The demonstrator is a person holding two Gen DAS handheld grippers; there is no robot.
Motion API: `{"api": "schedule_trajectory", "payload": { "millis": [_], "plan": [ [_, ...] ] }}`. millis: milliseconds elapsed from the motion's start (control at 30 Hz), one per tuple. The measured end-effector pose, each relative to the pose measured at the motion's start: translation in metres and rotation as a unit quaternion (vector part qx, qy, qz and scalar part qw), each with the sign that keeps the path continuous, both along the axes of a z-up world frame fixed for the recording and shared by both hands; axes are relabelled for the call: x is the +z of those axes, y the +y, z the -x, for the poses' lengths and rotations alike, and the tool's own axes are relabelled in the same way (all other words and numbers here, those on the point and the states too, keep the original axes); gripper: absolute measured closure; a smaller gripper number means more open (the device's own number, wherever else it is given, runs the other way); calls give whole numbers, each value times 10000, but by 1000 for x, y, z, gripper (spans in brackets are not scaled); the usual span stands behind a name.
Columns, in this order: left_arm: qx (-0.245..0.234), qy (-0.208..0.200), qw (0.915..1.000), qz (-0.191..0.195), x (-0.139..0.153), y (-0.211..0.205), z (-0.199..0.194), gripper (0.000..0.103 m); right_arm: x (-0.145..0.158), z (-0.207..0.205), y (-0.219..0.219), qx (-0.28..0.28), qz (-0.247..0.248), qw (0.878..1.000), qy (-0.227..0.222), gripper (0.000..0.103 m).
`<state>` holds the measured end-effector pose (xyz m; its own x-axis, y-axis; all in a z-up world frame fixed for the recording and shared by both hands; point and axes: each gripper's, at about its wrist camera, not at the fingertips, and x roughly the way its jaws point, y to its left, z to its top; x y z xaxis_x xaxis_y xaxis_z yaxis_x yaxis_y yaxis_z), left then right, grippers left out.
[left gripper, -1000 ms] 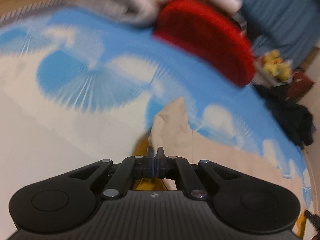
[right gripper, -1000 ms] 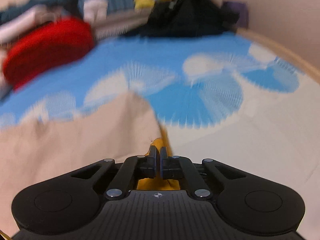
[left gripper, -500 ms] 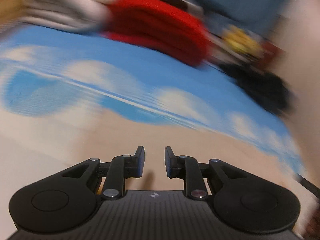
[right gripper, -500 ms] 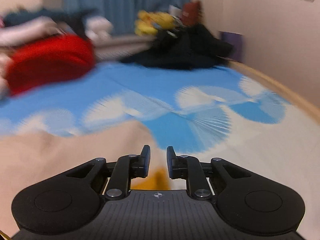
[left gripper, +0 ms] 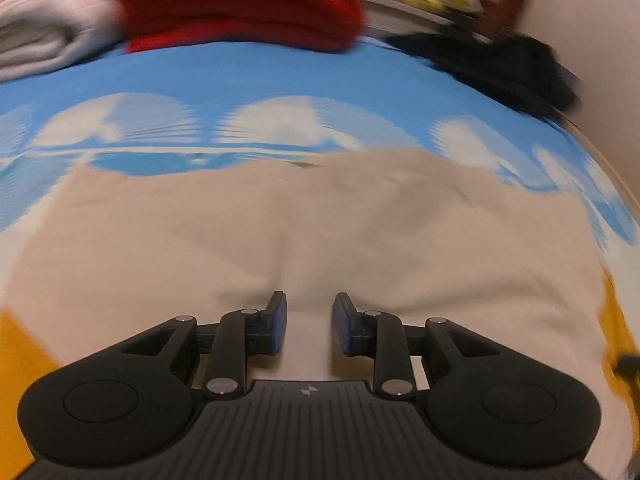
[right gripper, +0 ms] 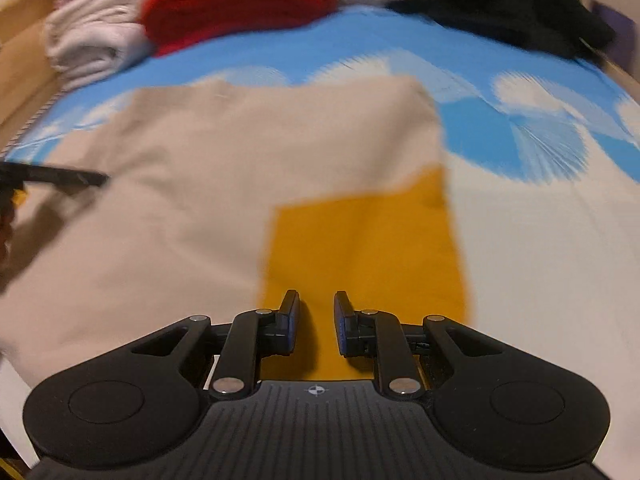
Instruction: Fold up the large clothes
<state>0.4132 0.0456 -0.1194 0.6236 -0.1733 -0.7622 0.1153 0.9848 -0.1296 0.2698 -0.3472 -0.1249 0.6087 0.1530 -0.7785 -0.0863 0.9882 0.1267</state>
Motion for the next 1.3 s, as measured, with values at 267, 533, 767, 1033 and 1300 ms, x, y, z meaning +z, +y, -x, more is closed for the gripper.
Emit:
{"api": "schedule_trajectory", "payload": {
  "millis": [267, 533, 767, 1033, 1300],
  "plan": [
    [198, 147, 9988, 434, 55, 78, 36, 73, 2, 26, -27, -411, 444, 9980, 180, 84],
    [-857, 1209, 9835, -1037, 11, 106, 104, 71, -7, 53, -6, -289, 1334, 9895, 470, 84],
    [-389, 1235, 9912, -258, 37, 138, 143, 71, 33, 89, 8, -473, 1710, 9838, -242, 84],
    [673, 772, 9939, -399, 61, 152, 172, 69, 111, 157, 27, -1254, 1194, 9673, -1855, 84],
    [1489, 540, 9749, 1563, 67, 173, 213, 65, 138, 254, 58, -1513, 109, 9450, -2899, 80]
  ]
}}
